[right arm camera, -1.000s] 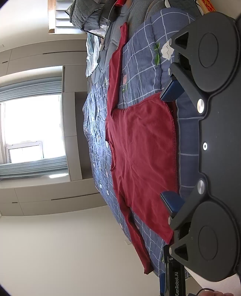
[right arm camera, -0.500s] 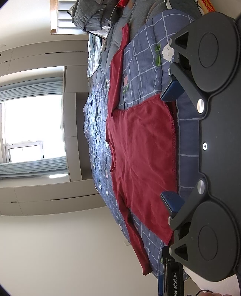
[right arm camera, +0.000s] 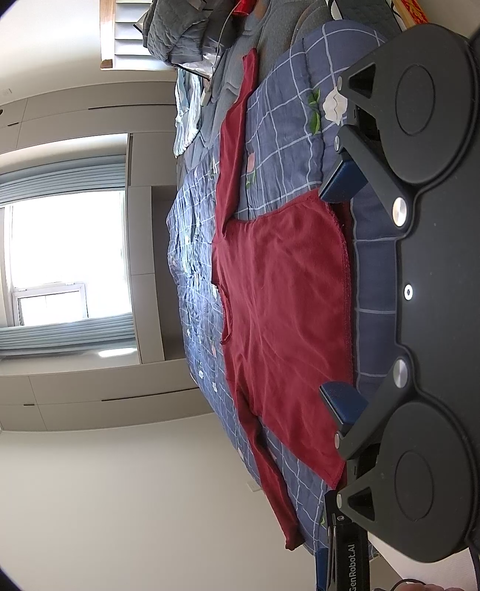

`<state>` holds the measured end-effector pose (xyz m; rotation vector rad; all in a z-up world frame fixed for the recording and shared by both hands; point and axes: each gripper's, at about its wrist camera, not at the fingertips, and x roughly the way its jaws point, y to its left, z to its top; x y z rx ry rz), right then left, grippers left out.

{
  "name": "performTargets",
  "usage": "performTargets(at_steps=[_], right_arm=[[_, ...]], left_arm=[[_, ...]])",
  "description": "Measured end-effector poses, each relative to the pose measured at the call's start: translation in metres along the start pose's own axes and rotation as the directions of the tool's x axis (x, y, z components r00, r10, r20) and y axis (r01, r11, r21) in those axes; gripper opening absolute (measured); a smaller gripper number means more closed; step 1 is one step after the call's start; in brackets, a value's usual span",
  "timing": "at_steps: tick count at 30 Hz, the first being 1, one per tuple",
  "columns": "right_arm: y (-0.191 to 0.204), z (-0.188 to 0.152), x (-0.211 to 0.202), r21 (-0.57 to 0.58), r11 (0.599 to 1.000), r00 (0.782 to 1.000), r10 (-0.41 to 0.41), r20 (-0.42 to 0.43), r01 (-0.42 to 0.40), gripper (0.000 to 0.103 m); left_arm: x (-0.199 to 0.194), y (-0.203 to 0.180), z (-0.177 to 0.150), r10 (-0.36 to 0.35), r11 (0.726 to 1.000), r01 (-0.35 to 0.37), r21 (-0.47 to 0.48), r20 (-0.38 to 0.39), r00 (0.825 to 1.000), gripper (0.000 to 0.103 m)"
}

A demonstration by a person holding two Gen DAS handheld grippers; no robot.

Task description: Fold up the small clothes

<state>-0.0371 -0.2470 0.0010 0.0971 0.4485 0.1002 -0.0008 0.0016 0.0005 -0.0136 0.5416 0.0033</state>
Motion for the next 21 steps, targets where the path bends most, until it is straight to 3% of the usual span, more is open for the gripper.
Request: performTargets(at_steps=[21], right_arm=[[0.0001,-0.0001,-0.0007,-0.002,1.0,1.0,-0.001,0.002,0.001,0.103]], left_arm=[[-0.0001,-0.0012,-0.0001,0.001,1.0,-0.001,0.004,0.003,1.0,0.103]])
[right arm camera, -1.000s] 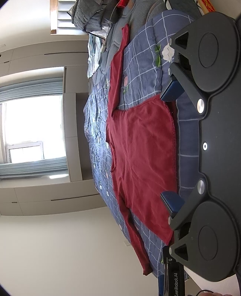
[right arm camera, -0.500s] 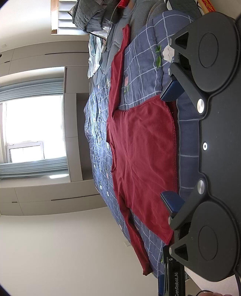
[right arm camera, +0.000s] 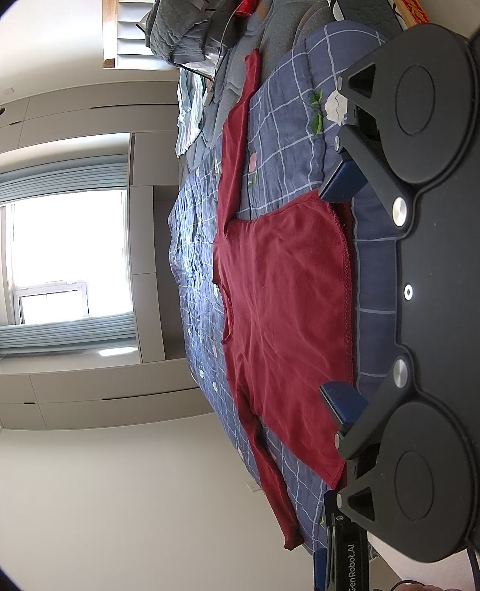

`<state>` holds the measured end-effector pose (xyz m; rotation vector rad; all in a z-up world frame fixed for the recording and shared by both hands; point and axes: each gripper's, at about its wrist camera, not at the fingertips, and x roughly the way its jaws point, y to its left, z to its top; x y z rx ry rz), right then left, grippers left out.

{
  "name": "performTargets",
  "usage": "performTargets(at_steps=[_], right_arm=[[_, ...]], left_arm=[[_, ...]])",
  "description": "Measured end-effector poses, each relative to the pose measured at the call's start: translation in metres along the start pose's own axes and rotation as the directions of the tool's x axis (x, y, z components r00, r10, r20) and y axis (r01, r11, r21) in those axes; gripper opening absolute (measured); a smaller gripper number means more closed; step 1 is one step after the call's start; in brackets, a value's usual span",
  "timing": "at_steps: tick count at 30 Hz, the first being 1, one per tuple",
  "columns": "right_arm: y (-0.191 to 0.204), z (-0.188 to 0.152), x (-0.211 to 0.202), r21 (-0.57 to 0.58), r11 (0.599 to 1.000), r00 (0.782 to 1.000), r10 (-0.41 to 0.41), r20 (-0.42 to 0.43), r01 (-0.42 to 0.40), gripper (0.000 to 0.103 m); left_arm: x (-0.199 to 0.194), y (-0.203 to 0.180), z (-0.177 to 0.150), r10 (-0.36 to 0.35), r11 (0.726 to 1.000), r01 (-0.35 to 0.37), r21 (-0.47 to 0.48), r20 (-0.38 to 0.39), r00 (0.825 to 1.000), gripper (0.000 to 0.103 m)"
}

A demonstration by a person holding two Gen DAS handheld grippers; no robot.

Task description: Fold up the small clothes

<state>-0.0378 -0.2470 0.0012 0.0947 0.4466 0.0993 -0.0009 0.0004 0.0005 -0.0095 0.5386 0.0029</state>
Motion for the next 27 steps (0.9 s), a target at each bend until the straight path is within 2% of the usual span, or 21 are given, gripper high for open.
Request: performTargets(at_steps=[27], right_arm=[[0.0005,-0.0005,0.0003,-0.002,1.0,1.0,-0.001,0.001,0.001,0.103]], left_arm=[[-0.0019,-0.0006,0.0001,0.002,1.0,-0.002,0.002,0.0,1.0,0.103]])
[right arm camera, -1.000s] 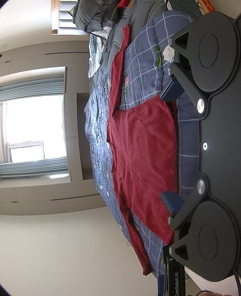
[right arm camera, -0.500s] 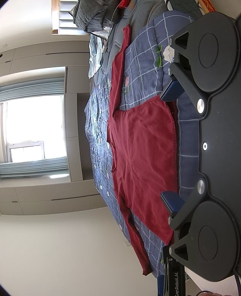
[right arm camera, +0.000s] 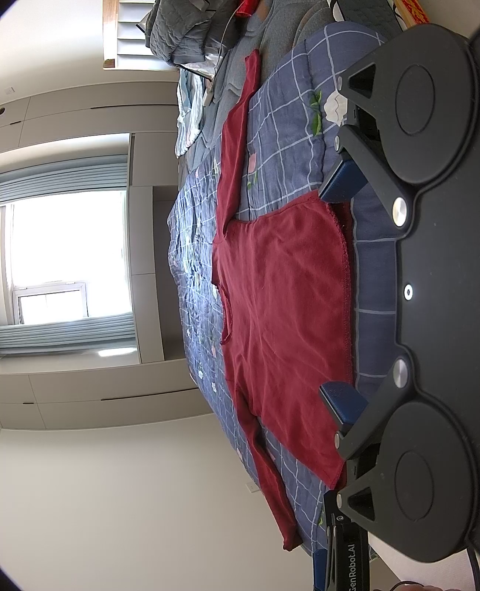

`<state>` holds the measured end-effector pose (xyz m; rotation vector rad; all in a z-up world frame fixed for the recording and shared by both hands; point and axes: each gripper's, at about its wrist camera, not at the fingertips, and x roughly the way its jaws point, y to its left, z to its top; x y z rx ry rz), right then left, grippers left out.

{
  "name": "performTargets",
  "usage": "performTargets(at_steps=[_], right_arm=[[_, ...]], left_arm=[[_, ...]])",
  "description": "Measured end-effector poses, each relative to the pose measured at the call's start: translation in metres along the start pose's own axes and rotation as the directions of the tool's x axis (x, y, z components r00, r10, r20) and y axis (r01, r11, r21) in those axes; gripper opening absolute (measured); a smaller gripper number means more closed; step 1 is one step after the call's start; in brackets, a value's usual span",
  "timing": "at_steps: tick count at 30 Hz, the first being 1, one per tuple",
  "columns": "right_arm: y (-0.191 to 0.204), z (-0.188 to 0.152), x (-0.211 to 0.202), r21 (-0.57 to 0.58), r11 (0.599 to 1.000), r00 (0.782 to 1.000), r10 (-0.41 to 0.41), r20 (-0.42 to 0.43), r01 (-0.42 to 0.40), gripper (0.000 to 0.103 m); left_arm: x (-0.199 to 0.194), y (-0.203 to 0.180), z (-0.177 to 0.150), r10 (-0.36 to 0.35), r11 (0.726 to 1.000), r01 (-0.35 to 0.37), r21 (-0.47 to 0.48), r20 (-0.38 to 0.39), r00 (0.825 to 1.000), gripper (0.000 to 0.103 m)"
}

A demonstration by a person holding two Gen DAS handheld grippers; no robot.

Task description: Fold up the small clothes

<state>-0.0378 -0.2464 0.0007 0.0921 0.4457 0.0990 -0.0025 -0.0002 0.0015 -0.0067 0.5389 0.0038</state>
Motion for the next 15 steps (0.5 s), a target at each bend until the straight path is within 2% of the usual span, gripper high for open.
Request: performTargets(at_steps=[8,15], right_arm=[[-0.001,0.003,0.001,-0.007,1.0,1.0,-0.017,-0.023,0.017,0.103],[-0.003,0.02,0.025,-0.075,0.994,0.993,-0.09,-0.071,0.084,0.103]], left_arm=[[0.005,-0.001,0.005,-0.003,0.999,0.003,0.034,-0.008,1.0,0.103],[0.034,-0.004,0.041,-0.026,0.998,0.027,0.049,-0.027,0.999,0.103]])
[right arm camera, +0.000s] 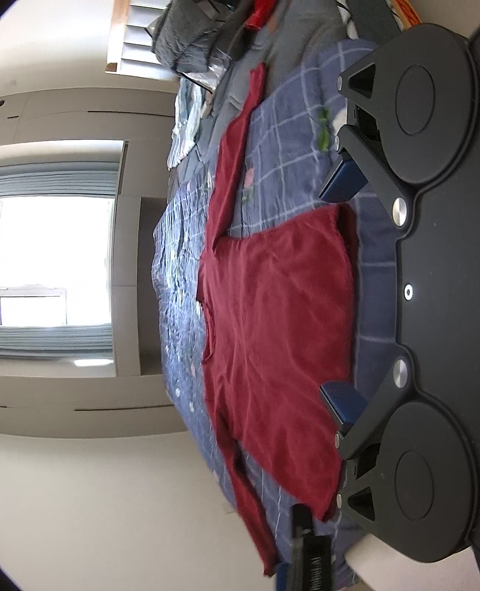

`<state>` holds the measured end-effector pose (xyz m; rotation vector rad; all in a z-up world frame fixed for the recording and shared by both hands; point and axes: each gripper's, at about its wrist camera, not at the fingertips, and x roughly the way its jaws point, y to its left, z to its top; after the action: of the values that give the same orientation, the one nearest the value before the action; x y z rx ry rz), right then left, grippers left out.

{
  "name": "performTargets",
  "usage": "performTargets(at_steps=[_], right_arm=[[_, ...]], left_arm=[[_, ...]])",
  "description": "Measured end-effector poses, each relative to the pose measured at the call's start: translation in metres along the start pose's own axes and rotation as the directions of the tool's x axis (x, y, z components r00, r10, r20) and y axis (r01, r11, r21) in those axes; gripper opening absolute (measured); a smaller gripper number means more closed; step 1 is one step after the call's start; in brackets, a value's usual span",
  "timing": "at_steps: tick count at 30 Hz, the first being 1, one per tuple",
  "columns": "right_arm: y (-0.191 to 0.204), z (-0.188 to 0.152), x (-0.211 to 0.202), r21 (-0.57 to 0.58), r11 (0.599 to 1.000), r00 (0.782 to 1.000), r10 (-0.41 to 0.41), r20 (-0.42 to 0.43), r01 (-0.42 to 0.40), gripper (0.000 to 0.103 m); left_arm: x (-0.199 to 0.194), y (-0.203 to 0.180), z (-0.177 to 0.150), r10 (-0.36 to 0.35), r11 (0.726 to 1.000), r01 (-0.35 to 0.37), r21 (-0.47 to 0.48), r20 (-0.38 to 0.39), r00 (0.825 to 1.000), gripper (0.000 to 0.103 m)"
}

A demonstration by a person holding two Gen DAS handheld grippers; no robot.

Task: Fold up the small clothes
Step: 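Reach the right tool to a sweater sleeve cuff and grasp it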

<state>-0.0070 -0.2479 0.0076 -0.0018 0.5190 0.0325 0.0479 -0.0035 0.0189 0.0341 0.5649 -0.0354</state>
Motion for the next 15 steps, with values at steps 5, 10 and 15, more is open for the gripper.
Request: performTargets(at_steps=[5,10,15], right_arm=[[-0.011,0.017,0.033,-0.026,0.999,0.999,-0.043,-0.015,0.042,0.103],[-0.033,0.038,0.08,-0.043,0.994,0.994,-0.101,-0.049,0.099,0.103],[-0.066,0.055,0.128,-0.038,0.989,0.988,-0.144,-0.057,0.142,0.103]], left_arm=[[0.041,-0.005,0.036,0.002,1.0,-0.003,-0.024,-0.044,0.999,0.103],[0.087,-0.02,0.071,0.019,1.0,-0.019,-0.001,-0.064,0.998,0.103],[0.138,-0.046,0.104,0.01,0.999,-0.007,0.044,-0.079,0.997,0.103]])
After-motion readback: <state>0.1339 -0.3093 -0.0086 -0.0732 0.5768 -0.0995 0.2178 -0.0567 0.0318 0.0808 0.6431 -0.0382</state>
